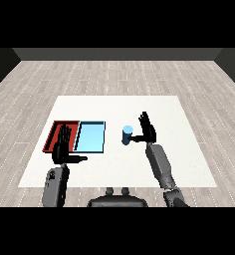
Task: Pick the blue can and put it in the blue box
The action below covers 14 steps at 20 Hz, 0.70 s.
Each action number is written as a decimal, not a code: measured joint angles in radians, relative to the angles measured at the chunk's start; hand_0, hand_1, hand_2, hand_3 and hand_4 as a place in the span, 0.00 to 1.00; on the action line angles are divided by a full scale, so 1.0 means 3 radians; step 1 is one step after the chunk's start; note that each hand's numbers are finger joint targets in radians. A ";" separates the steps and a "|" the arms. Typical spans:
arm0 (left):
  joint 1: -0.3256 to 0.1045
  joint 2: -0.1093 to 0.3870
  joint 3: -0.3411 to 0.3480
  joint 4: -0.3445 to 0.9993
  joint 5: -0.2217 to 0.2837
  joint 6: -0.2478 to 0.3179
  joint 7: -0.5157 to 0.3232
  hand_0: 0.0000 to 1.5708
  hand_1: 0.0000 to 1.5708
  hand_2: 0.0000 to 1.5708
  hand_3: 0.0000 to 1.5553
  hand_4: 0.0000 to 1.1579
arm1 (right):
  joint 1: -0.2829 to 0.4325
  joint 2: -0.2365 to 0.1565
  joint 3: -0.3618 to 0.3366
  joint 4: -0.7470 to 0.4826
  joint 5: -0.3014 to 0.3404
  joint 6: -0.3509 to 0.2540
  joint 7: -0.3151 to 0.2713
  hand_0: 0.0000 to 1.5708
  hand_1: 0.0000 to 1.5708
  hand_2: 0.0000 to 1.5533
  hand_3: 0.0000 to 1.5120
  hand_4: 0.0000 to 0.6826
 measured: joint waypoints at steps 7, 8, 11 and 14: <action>0.0062 -0.0010 -0.0003 -0.0080 0.0028 -0.0015 0.0023 0.00 0.00 0.00 0.00 0.00 | -0.0031 0.0013 0.0068 0.0369 -0.0229 0.0010 -0.0242 0.00 0.00 0.00 0.00 0.00; 0.0019 -0.0004 -0.0001 -0.0090 0.0028 0.0000 0.0073 0.00 0.00 0.00 0.00 0.00 | -0.0035 0.0014 0.0140 0.0401 -0.0285 -0.0042 -0.0272 0.00 0.00 0.00 0.00 0.00; -0.0007 -0.0016 -0.0006 -0.0023 -0.0001 0.0008 0.0003 0.00 0.00 0.00 0.00 0.00 | -0.0102 0.0016 0.0181 0.0617 -0.0352 -0.0029 -0.0400 0.00 0.00 0.00 0.00 0.00; -0.0057 0.0014 0.0046 0.0036 0.0040 -0.0015 0.0000 0.00 0.00 0.00 0.00 0.00 | -0.0116 0.0013 0.0252 0.0730 -0.0424 -0.0064 -0.0489 0.00 0.00 0.00 0.00 0.00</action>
